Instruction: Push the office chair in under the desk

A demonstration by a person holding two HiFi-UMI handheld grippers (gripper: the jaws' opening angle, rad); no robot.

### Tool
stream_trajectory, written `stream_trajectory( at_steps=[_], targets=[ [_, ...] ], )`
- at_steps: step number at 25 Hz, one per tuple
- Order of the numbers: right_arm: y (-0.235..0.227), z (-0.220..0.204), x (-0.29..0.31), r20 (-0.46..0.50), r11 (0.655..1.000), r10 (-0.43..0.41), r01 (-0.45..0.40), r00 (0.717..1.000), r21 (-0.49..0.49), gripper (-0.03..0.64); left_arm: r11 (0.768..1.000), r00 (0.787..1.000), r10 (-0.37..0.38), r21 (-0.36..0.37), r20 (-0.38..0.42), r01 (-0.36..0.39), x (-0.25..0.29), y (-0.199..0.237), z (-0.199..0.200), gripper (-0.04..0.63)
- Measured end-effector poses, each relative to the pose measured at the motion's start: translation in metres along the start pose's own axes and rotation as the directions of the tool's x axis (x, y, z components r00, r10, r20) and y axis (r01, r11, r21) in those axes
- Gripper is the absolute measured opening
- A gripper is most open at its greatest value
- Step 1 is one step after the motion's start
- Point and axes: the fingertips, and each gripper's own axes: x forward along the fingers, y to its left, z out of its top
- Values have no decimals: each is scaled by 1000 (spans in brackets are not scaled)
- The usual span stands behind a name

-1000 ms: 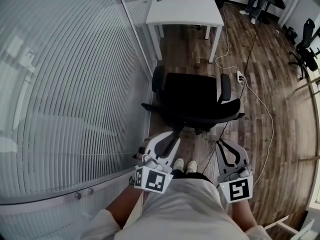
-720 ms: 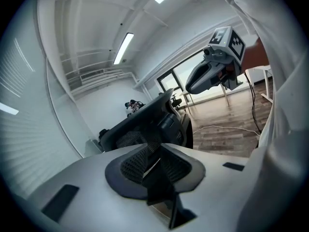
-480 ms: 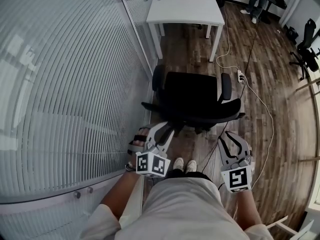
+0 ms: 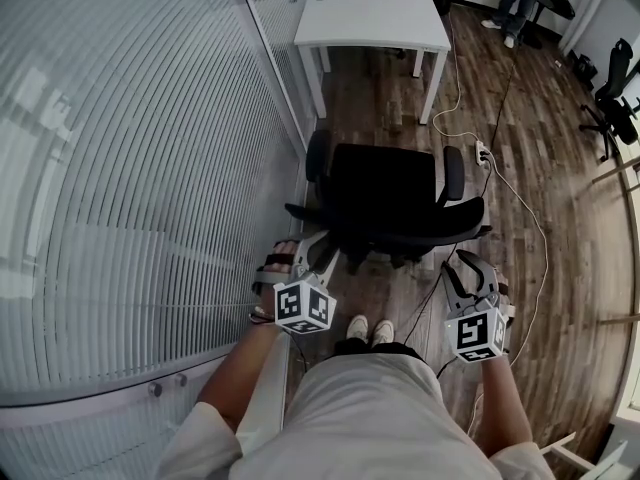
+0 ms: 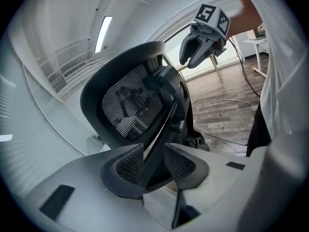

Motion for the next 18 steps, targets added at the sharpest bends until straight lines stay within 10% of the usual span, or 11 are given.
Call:
stream_trajectory(
  at_steps=[18],
  targets=[
    [-19,-76,42,-208,985,23,-59,978,-165,219,990,988,-34,130,-150,54,40,7,-44,197]
  ],
)
